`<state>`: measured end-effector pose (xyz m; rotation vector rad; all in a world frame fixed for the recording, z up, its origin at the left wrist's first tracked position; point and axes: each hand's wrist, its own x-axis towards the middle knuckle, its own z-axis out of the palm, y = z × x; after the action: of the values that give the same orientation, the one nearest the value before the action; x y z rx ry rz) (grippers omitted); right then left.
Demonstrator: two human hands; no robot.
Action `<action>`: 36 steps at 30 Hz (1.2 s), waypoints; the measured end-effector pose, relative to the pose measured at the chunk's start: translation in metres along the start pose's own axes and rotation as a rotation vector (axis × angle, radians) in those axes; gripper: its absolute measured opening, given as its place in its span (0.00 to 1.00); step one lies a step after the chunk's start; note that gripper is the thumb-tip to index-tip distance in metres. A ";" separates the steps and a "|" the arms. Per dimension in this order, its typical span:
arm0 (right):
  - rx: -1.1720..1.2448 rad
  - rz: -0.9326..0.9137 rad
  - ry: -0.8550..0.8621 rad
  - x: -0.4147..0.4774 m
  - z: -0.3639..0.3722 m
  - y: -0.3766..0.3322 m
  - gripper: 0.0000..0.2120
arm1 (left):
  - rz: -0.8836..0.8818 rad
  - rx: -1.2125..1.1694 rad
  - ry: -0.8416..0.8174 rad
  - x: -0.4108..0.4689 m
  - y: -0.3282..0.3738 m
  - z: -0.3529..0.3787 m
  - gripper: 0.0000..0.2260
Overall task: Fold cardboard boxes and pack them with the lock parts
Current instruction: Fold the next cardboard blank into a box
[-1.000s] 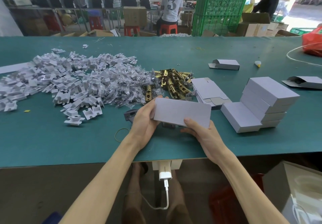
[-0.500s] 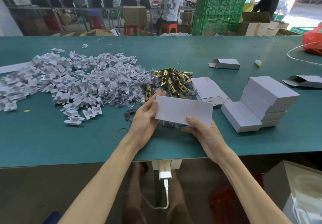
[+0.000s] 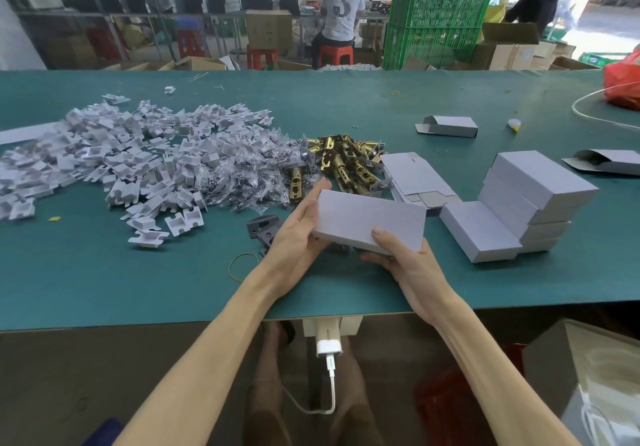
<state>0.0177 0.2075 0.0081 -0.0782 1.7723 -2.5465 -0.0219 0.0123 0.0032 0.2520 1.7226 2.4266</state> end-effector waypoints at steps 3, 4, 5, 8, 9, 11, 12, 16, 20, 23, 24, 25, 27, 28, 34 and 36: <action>-0.019 -0.001 0.006 0.000 0.001 0.001 0.21 | 0.014 0.068 -0.036 0.000 -0.001 0.000 0.22; -0.022 -0.002 0.004 0.000 0.001 0.001 0.21 | 0.021 0.086 -0.049 -0.001 -0.002 0.000 0.24; -0.026 -0.003 0.003 0.000 0.000 0.001 0.20 | 0.026 0.101 -0.058 -0.001 -0.002 0.001 0.26; -0.040 -0.008 0.002 0.000 -0.001 0.003 0.20 | 0.037 0.116 -0.077 -0.002 -0.002 0.004 0.28; -0.040 -0.011 -0.003 0.000 -0.001 0.003 0.19 | 0.040 0.113 -0.081 -0.003 -0.002 0.005 0.29; -0.042 -0.018 -0.009 0.001 -0.002 0.003 0.18 | 0.039 0.102 -0.085 -0.003 -0.002 0.004 0.29; -0.044 -0.019 -0.007 0.001 -0.002 0.003 0.19 | 0.035 0.090 -0.087 -0.002 -0.002 0.004 0.29; -0.062 -0.037 -0.010 0.001 -0.001 0.004 0.19 | 0.033 0.052 -0.064 -0.001 -0.001 0.005 0.27; -0.047 -0.042 -0.010 0.000 0.001 0.002 0.22 | 0.014 -0.002 -0.011 0.001 0.001 0.006 0.23; -0.019 -0.074 -0.038 -0.003 0.001 -0.002 0.29 | 0.033 -0.050 0.043 0.001 0.001 0.005 0.20; -0.011 -0.097 -0.047 -0.003 0.000 -0.003 0.31 | 0.043 -0.080 0.076 0.001 0.002 0.005 0.19; -0.010 -0.118 -0.055 -0.003 -0.001 -0.003 0.32 | 0.049 -0.120 0.102 0.001 0.004 0.004 0.17; -0.043 -0.156 -0.071 -0.001 -0.002 -0.003 0.36 | 0.054 -0.189 0.124 0.001 0.006 0.001 0.14; -0.071 -0.169 -0.082 0.000 -0.003 -0.001 0.37 | 0.047 -0.191 0.115 -0.001 0.007 0.001 0.14; -0.258 -0.212 -0.171 0.003 -0.005 0.002 0.38 | -0.027 0.086 -0.104 -0.008 0.004 0.007 0.15; -0.290 -0.224 -0.174 0.002 -0.004 0.002 0.34 | -0.030 0.111 -0.119 -0.008 0.002 0.006 0.16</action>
<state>0.0150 0.2104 0.0045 -0.5172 2.1511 -2.3063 -0.0128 0.0156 0.0072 0.3735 1.7967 2.2494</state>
